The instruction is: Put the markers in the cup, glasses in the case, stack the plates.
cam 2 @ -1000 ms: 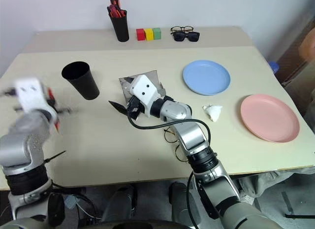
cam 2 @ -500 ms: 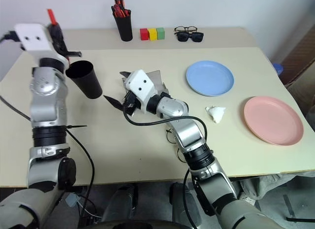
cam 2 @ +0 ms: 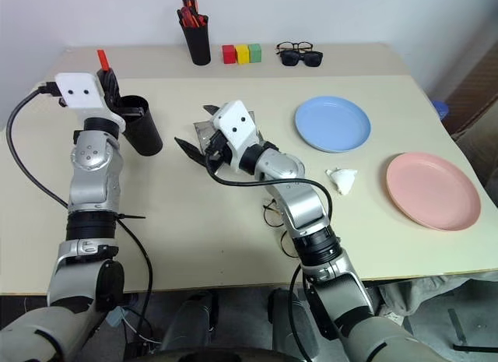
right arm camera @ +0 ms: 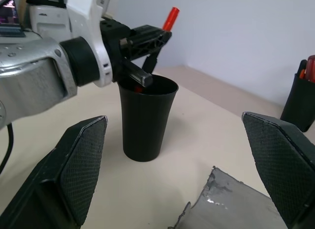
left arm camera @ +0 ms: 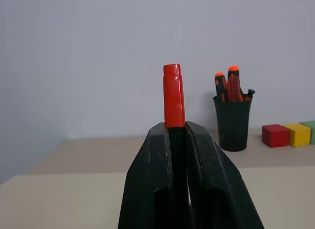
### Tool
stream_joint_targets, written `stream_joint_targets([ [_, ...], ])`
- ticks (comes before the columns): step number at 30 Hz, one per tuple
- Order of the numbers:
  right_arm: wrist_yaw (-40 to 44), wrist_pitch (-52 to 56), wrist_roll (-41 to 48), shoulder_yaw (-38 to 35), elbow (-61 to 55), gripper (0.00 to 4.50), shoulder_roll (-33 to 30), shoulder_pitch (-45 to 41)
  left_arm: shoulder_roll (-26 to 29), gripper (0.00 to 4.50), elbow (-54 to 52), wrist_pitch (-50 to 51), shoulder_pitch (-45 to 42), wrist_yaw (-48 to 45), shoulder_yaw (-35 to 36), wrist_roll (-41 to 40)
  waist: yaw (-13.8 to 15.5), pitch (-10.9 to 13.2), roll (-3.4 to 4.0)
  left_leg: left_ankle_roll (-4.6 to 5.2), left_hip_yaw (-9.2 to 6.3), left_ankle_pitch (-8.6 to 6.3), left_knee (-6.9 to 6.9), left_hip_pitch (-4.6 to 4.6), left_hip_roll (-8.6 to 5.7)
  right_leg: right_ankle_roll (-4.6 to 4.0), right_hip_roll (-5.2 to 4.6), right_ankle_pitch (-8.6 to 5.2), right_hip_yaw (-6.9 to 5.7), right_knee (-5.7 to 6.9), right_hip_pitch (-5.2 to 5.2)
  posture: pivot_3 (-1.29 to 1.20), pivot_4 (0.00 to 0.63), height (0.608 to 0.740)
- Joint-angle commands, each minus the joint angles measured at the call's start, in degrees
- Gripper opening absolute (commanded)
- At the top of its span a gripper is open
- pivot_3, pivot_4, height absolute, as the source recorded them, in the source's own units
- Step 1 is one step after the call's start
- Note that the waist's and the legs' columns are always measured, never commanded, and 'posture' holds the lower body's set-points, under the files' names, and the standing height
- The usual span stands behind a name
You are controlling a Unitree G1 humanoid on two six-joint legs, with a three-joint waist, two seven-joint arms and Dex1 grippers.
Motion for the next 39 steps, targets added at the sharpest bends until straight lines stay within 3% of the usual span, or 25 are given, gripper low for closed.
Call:
stream_joint_targets([
  [1, 0.06, -0.8, 0.53, 0.04, -1.56, 4.5, 0.41, -1.29, 0.03, 1.79, -2.4, -1.27, 0.61, 1.58, 0.58, 0.24, -0.02, 0.0, 0.0, 0.0, 0.0, 0.0, 0.0, 0.0, 0.0, 0.0, 0.0, 0.0, 0.0, 0.0, 0.0, 0.0, 0.15, 0.74],
  [3, 0.18, -0.78, 0.58, -0.04, -1.55, 4.5, 0.28, -1.28, -0.24, 2.74, -3.06, -1.1, 0.85, 1.32, 0.76, -0.68, 0.07, 0.0, 0.0, 0.0, -0.01, 0.0, 0.0, 0.0, 0.0, 0.0, 0.0, 0.0, 0.0, 0.01, 0.0, 0.0, 0.15, 0.74],
  [7, 0.29, -0.68, 0.52, -0.12, -1.71, 4.5, 0.0, -1.25, -0.38, 2.74, -4.98, -1.99, 0.94, 0.03, 1.31, -2.75, 0.12, 0.0, 0.0, 0.0, 0.0, 0.0, 0.01, 0.0, 0.0, 0.0, -0.01, 0.0, 0.0, 0.0, 0.0, 0.0, 0.15, 0.74],
  [11, 1.32, -0.28, 0.31, -0.91, -3.12, 4.5, -2.72, -0.62, 0.89, 2.74, -10.64, 0.51, 0.0, -10.39, -1.1, -9.25, 0.11, 0.0, 0.0, 0.0, -0.01, 0.0, 0.0, 0.0, 0.0, 0.0, 0.0, 0.0, 0.0, 0.0, 0.0, 0.0, 0.15, 0.74],
  [14, 3.65, 0.3, 0.79, -2.82, -4.38, 4.5, -7.94, 0.69, 4.49, 3.58, -14.71, 11.01, -0.09, -21.74, -6.35, -13.18, 0.25, 0.0, 0.01, 0.0, -0.01, 0.0, 0.0, -0.01, 0.0, 0.0, 0.0, 0.0, -0.01, -0.01, 0.02, 0.0, 0.15, 0.74],
  [16, 5.31, 0.91, 1.45, -4.3, -5.21, 4.5, -11.83, 1.61, 7.33, 4.45, -17.84, 21.04, -0.15, -28.13, -10.3, -15.96, 0.23, 0.0, 0.01, 0.0, 0.0, 0.0, 0.02, 0.0, -0.02, 0.01, -0.02, 0.0, 0.0, -0.03, 0.07, 0.0, 0.15, 0.74],
  [19, 7.95, 1.89, 2.61, -6.4, -7.03, 4.5, -17.29, 3.61, 10.66, 4.45, -18.92, 30.31, -0.89, -33.41, -17.24, -13.7, 0.06, 0.03, 0.05, 0.01, -0.01, 0.0, 0.01, 0.01, -0.02, 0.01, 0.0, -0.01, 0.0, -0.03, 0.09, 0.0, 0.15, 0.74],
  [24, 9.09, 2.37, 2.49, -8.03, -8.61, 4.5, -22.56, 6.55, 9.22, 4.45, -15.01, 41.15, -4.31, -38.69, -22.37, -14.86, -0.72, 0.07, 0.11, 0.04, -0.02, -0.02, 0.02, 0.03, 0.01, 0.01, 0.06, -0.02, 0.01, -0.01, 0.08, 0.0, 0.15, 0.74],
  [32, 9.75, 5.35, 3.53, -10.54, -15.14, 4.5, -27.94, 12.24, 7.8, 4.45, -2.3, 40.73, -9.0, -46.6, -30.14, -8.86, -1.23, 0.1, 0.16, 0.05, -0.04, -0.02, 0.02, 0.03, 0.0, 0.01, 0.06, -0.03, 0.01, -0.01, 0.08, 0.0, 0.15, 0.74],
  [35, 8.9, 5.89, 3.35, -11.4, -15.93, 4.5, -28.52, 12.92, 7.38, 3.62, 1.87, 38.99, -9.98, -47.35, -31.26, -6.28, -1.3, 0.1, 0.16, 0.06, -0.03, -0.02, 0.05, 0.02, 0.0, 0.01, 0.05, -0.03, 0.02, -0.01, 0.08, 0.0, 0.15, 0.74],
  [39, 8.75, 6.38, 3.64, -11.7, -16.79, 4.5, -28.8, 13.58, 6.92, 1.56, 4.3, 37.25, -10.34, -48.61, -31.32, -4.66, -1.26, 0.1, 0.17, 0.06, -0.03, -0.02, 0.04, 0.02, 0.0, 0.01, 0.06, -0.03, 0.02, -0.01, 0.08, 0.0, 0.15, 0.74],
])
